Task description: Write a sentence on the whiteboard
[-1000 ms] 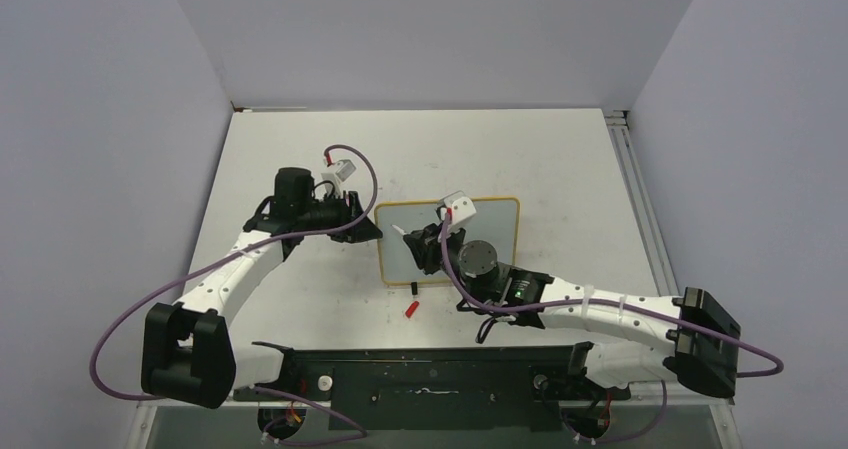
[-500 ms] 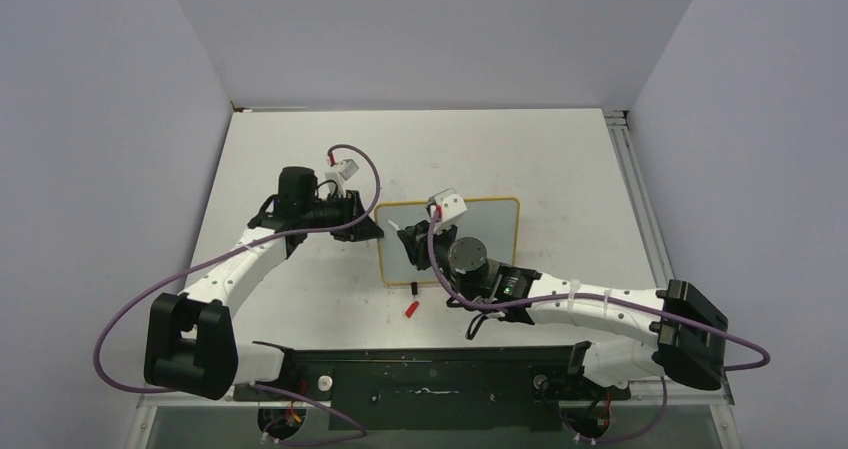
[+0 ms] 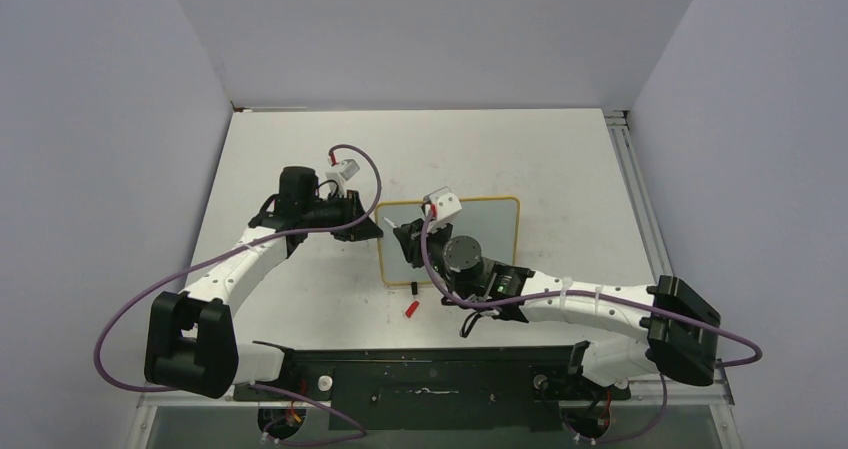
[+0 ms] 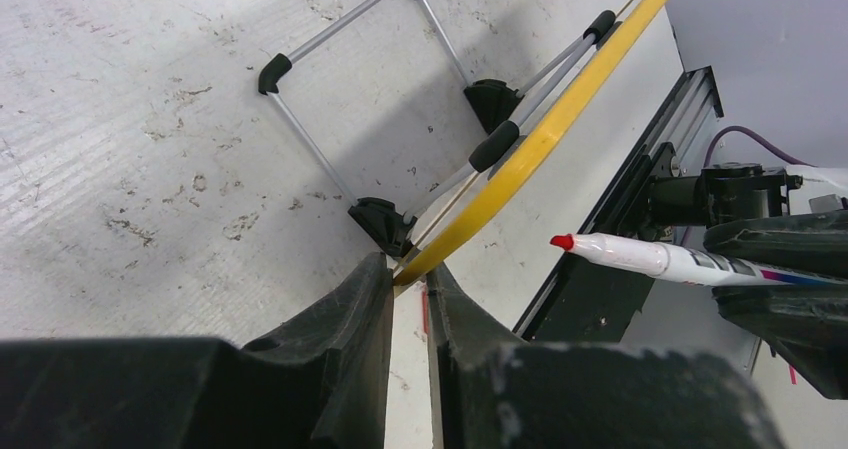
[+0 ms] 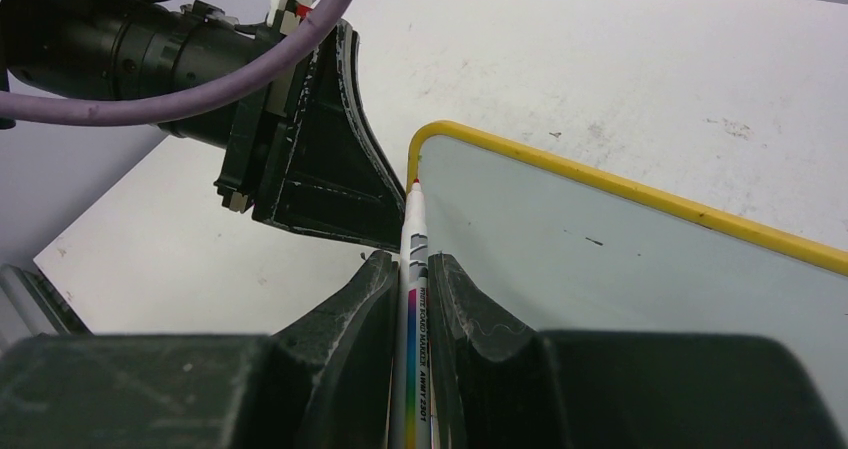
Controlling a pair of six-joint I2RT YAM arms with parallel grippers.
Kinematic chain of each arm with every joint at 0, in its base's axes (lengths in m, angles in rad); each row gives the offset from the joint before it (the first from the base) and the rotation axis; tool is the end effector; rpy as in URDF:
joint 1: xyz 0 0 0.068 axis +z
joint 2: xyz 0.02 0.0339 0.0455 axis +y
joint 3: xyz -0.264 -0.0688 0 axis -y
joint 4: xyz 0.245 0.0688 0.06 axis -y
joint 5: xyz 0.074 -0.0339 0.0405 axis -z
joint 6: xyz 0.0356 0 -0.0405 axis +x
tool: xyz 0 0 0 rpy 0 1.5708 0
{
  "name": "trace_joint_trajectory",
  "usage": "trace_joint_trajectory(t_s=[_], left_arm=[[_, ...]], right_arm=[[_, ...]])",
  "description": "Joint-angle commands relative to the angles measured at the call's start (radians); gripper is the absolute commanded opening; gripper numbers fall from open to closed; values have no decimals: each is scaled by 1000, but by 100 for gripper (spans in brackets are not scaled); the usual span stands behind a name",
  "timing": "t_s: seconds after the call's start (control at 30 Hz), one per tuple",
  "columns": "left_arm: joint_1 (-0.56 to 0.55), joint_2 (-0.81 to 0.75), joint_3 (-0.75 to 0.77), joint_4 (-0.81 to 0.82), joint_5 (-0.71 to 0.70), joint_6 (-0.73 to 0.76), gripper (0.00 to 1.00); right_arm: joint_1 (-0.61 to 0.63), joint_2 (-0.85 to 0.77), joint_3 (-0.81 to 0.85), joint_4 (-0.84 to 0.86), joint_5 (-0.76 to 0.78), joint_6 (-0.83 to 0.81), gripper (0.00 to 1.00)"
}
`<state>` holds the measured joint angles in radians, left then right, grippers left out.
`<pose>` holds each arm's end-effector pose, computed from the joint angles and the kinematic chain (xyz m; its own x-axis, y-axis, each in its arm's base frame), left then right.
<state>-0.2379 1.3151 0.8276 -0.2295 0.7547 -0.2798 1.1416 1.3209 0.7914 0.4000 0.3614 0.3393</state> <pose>0.2597 -0.0881 0.2415 -0.7998 -0.0131 -0.6001 0.4710 0.6062 -0.6408 0.1375 0.2702 0.2835 -0.2852 0.1249 -0.9503 -0.6466 0.7068 0.2870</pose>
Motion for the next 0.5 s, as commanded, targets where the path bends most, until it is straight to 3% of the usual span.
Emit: trace_joint_trajectory(t_s=[0.0, 0.47], left_arm=[[-8, 1, 45, 20, 4, 10, 12], [-13, -5, 47, -1, -22, 29, 10]], right_arm=[[7, 23, 53, 75, 22, -15, 5], [7, 46, 53, 105, 53, -30, 5]])
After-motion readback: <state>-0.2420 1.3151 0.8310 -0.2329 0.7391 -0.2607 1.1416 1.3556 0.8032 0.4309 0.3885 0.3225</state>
